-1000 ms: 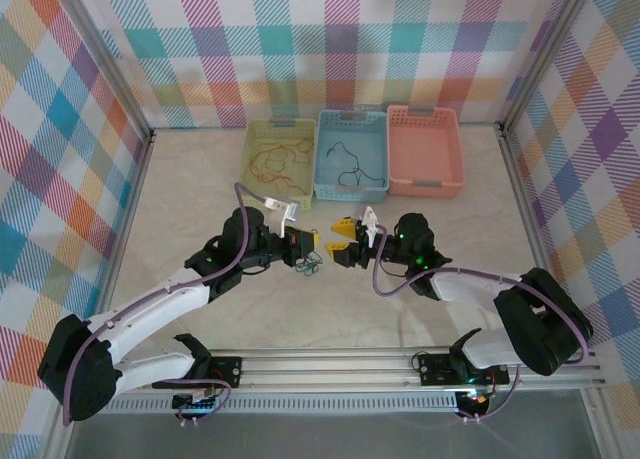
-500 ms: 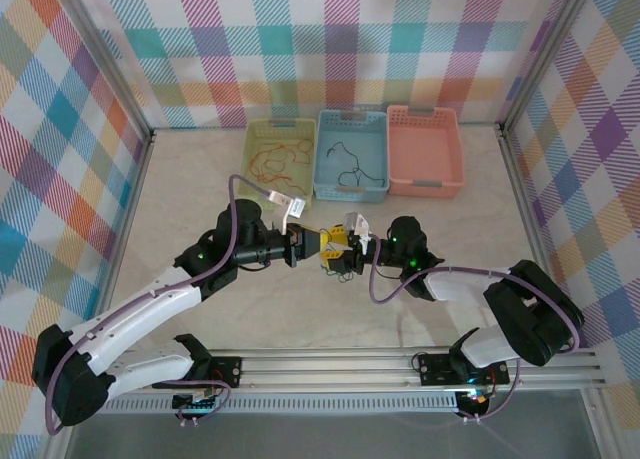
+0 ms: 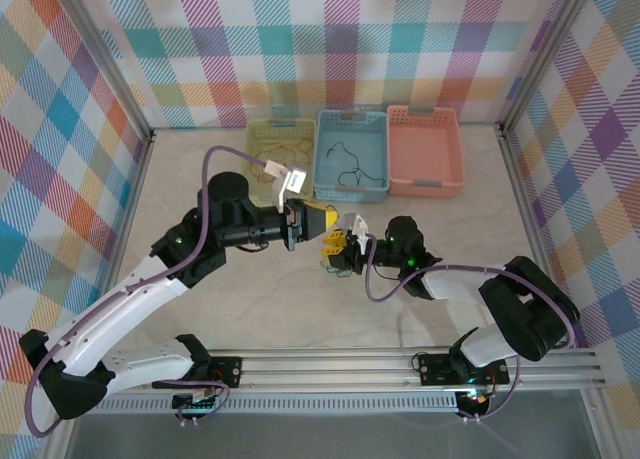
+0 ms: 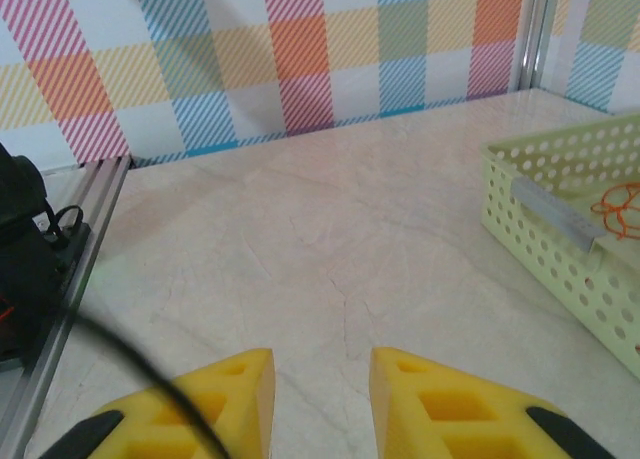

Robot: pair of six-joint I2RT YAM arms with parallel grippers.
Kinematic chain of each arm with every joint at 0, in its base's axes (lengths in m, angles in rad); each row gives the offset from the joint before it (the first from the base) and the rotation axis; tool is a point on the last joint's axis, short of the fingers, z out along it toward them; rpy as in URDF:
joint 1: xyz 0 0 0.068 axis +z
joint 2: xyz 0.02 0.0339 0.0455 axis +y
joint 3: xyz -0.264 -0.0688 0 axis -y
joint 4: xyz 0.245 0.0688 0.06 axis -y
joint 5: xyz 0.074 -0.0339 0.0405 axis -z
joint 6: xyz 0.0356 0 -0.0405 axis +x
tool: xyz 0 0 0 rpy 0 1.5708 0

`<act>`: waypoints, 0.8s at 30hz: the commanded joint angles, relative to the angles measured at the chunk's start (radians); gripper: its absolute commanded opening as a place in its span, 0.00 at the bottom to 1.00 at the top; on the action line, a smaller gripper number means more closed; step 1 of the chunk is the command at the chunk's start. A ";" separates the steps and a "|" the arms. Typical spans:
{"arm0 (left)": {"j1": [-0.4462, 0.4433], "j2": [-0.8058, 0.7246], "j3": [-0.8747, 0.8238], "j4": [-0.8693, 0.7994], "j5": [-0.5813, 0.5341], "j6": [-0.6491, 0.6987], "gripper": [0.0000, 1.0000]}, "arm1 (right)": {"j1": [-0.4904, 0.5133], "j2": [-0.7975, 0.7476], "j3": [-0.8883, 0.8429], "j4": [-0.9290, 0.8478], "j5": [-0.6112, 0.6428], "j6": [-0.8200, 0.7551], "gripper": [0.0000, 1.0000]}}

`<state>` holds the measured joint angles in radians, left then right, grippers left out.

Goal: Untangle the cables

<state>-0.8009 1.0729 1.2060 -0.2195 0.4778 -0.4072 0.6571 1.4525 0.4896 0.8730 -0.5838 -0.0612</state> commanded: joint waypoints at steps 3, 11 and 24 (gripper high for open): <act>-0.015 0.008 0.152 -0.098 -0.024 0.021 0.00 | 0.007 0.022 0.040 -0.028 0.023 -0.015 0.32; -0.016 0.010 0.308 -0.154 -0.057 0.049 0.00 | 0.007 0.035 0.058 -0.061 0.033 -0.017 0.30; -0.014 -0.046 0.405 -0.182 -0.117 0.069 0.00 | 0.007 0.045 0.073 -0.095 0.054 -0.020 0.25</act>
<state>-0.8028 1.0523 1.5768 -0.3950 0.3790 -0.3508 0.6571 1.4883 0.5335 0.7898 -0.5323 -0.0681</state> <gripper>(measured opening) 0.054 0.251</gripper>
